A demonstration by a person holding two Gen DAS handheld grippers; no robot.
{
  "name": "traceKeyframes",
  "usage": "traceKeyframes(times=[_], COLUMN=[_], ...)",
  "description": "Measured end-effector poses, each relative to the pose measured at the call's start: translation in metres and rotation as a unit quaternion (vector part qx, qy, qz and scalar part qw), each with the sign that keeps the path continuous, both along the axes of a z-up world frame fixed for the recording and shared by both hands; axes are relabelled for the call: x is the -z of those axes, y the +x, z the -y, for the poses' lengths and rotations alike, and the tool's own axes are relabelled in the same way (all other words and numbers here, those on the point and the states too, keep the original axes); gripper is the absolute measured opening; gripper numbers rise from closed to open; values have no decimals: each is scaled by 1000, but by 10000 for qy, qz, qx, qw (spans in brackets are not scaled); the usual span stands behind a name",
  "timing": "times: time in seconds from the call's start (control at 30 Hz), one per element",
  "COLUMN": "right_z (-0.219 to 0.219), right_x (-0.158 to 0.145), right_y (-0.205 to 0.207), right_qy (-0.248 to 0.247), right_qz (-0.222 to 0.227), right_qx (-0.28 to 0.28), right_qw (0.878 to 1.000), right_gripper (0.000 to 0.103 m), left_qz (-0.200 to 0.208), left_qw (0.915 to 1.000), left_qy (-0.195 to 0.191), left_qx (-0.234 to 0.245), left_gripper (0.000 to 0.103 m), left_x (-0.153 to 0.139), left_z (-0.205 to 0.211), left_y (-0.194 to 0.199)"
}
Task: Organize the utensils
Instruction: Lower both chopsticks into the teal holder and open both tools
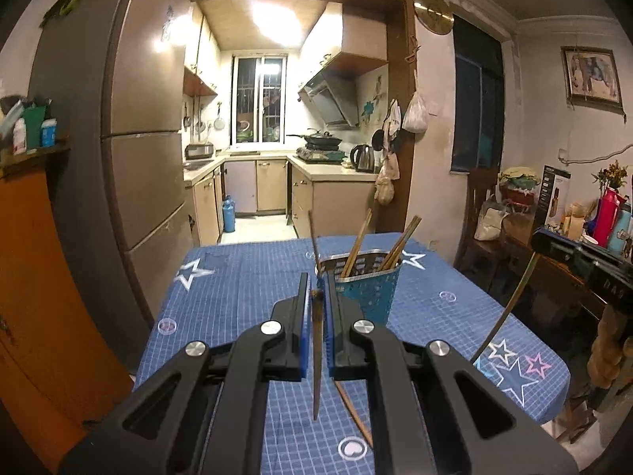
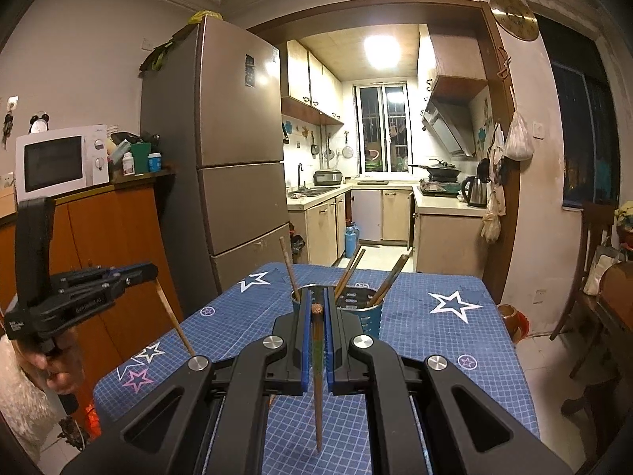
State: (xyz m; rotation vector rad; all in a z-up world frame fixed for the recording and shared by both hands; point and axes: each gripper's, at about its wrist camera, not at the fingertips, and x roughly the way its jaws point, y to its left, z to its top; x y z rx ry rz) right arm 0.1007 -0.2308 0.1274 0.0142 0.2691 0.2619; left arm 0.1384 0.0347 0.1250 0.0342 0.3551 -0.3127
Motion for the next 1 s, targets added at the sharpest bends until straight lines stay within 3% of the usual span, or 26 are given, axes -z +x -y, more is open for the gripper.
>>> traceKeyframes(times=[0.53,0.77,1.0], right_z=[12,9,8], right_x=[-100,-124,-96], right_y=[54,93,153], right_qy=[129,275,268], right_qz=[794,1063,835], right_qx=[203,288,473], right_qw=[9966,9935,9950], right_gripper=[7,7,7], left_qz=[931,1021,877], left_qw=[9956,9945,9958], left_qy=[-92,-223,-266], left_qx=[93,78,25], left_gripper=[5,5,5], left_x=[-99,-106,-84], left_z=[58,79,91], left_y=[54,85,123])
